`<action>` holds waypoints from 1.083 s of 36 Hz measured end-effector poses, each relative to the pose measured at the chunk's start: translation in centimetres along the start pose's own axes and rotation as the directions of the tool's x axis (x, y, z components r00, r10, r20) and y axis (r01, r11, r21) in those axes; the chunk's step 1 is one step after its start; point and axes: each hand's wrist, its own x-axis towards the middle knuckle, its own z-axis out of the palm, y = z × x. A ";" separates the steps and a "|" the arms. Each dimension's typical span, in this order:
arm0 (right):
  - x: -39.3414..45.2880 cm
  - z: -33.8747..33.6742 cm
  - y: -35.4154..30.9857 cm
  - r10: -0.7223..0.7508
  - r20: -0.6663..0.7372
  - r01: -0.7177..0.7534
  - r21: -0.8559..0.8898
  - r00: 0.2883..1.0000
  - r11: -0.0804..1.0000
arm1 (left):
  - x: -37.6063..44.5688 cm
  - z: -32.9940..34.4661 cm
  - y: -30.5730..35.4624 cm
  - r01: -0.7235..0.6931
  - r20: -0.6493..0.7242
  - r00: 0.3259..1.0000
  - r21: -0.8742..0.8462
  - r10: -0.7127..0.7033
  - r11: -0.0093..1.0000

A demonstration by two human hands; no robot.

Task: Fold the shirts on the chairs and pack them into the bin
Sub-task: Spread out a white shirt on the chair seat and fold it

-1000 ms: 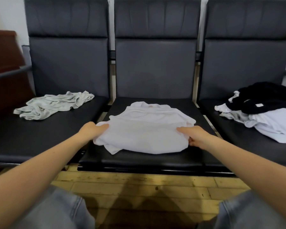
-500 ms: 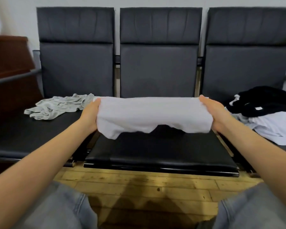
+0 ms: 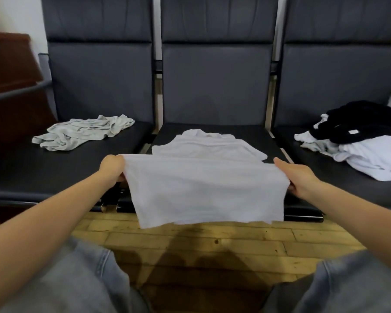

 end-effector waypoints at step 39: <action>12.4 5.3 -4.9 -0.055 -0.130 0.030 -0.187 0.990 0.982 | 7.5 10.8 3.1 -0.270 0.017 0.963 0.167 0.271 0.948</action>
